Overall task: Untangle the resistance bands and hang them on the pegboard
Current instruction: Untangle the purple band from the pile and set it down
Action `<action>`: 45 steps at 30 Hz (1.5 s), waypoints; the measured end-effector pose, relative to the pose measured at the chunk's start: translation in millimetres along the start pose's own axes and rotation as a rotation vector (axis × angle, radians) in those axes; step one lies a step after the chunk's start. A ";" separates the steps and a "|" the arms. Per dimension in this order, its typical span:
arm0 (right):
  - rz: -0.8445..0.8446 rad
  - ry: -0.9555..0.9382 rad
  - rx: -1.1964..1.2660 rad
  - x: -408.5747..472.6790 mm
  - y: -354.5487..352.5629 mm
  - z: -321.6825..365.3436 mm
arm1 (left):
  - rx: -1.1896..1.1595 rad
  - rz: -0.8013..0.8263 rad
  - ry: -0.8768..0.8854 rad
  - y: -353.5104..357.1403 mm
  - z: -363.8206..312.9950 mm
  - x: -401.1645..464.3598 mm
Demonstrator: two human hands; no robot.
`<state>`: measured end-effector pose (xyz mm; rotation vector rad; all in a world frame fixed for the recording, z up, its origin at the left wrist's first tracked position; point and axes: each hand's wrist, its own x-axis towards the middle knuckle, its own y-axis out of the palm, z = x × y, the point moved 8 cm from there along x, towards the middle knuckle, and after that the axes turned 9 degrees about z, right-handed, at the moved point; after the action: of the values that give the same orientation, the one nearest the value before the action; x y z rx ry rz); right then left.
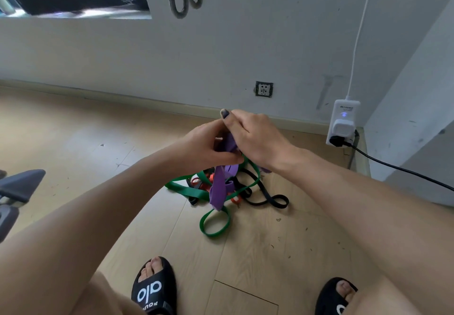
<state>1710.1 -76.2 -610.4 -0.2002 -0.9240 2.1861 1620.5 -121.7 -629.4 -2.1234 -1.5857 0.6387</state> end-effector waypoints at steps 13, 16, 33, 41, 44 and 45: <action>-0.226 0.035 0.009 -1.8 -36.7 -14.6 | 0.090 -0.015 -0.072 -9.7 6.6 6.5; -0.177 0.042 -0.079 -1.6 -33.3 -20.0 | 0.125 -0.093 -0.054 -15.5 6.5 5.3; -0.094 0.070 0.109 -5.8 -16.7 -10.6 | 0.010 -0.111 0.019 -5.3 6.8 4.1; -0.226 0.018 0.206 -9.6 -38.0 -6.3 | -0.002 -0.016 0.004 -1.6 6.6 5.0; -0.256 0.070 0.148 -12.8 -48.8 -19.8 | 0.095 -0.112 0.013 -15.1 -1.9 5.6; -0.252 0.084 0.143 -12.7 -49.8 -22.8 | 0.082 -0.117 0.019 -17.0 -3.9 5.4</action>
<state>1757.0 -49.1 -595.2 -0.0999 -0.7018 1.9844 1610.9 -112.2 -617.0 -1.9557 -1.6311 0.6313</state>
